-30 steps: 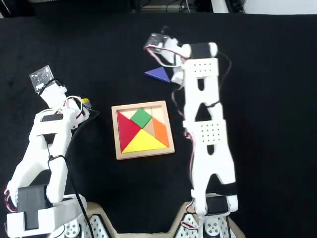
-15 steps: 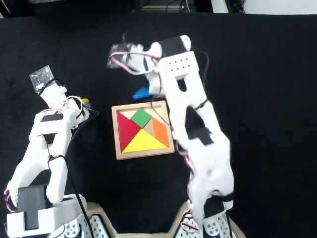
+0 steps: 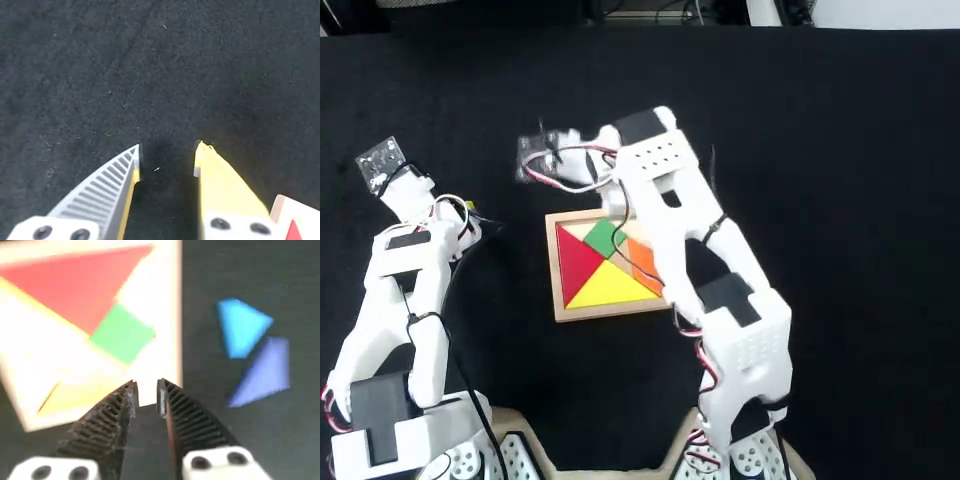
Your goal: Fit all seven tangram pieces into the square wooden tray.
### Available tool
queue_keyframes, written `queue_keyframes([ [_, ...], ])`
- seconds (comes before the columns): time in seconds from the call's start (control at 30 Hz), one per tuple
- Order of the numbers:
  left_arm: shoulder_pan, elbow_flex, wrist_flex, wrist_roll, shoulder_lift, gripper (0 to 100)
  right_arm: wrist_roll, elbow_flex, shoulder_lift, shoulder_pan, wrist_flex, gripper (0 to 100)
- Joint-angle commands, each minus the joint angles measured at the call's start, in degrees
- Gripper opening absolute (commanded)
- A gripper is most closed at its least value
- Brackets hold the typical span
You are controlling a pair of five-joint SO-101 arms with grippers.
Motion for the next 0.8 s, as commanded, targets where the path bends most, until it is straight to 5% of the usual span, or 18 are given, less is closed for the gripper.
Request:
queue_keyframes([
  [0.0,0.0,-2.9,-1.1,0.3,-0.2,18,-11.3,-4.4,2.3,1.2,-12.2,6.7],
  [0.17,0.0,-2.8,-1.1,1.9,-0.2,18,-19.5,-7.0,11.2,2.5,-22.8,6.7],
  [0.77,-1.4,-2.8,-1.1,2.7,-0.2,18,-24.2,-39.8,34.8,0.7,-13.6,6.7],
])
